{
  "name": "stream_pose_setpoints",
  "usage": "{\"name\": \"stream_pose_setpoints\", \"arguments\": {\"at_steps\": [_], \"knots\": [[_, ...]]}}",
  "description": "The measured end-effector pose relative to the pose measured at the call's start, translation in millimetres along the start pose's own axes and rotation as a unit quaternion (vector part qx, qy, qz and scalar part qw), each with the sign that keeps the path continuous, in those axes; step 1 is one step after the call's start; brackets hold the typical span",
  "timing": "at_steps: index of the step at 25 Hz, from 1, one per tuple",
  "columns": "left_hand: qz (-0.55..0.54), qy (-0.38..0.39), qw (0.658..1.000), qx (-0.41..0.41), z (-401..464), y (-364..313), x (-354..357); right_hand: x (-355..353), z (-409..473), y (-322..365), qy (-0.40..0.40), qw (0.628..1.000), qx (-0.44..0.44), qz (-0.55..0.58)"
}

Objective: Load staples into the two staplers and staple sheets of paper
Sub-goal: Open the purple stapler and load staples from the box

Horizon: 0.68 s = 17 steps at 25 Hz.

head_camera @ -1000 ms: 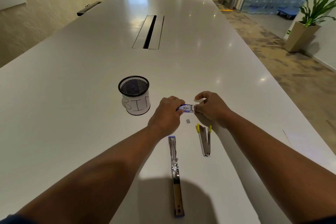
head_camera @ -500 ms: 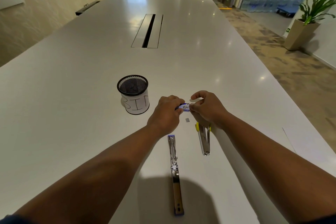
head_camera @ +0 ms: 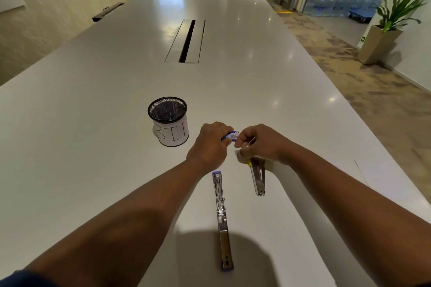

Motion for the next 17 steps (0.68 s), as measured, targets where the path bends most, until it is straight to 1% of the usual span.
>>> {"name": "stream_pose_setpoints", "arguments": {"at_steps": [4,7,9,10,12,15,16,17], "knots": [[-0.016,-0.006,1.000,-0.023,-0.2,4.1,-0.2,8.4,-0.4,4.5,0.004,0.997,-0.007,-0.082],[-0.034,-0.025,0.998,-0.049,-2.7,8.5,-5.9,10.3,-2.4,8.9,-0.007,0.995,-0.021,-0.093],[-0.077,-0.037,0.993,-0.078,-8.1,12.6,-9.6,8.0,-7.6,12.4,-0.024,0.995,-0.032,-0.090],[-0.123,-0.035,0.986,-0.103,-12.3,16.5,-10.5,6.1,-11.0,15.8,-0.036,0.994,-0.043,-0.091],[-0.262,-0.006,0.952,-0.155,-21.5,23.3,-6.7,3.1,-19.5,27.4,-0.058,0.990,-0.080,-0.099],[-0.463,0.065,0.861,-0.203,-39.5,19.3,0.3,5.4,-36.5,46.4,-0.071,0.982,-0.125,-0.122],[-0.498,0.085,0.838,-0.208,-45.9,14.7,-0.7,7.5,-42.3,51.5,-0.074,0.979,-0.130,-0.136],[-0.512,0.099,0.827,-0.208,-52.0,9.8,-3.3,9.9,-48.2,56.9,-0.078,0.976,-0.134,-0.153]]}}
Point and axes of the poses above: each hand's wrist, its own z-axis towards the middle knuckle, its own x-axis out of the palm, y = z × x, the point moved 10 cm from there along z, towards the middle knuckle, and after that the axes turned 14 degrees about z, right-handed, at the moved point
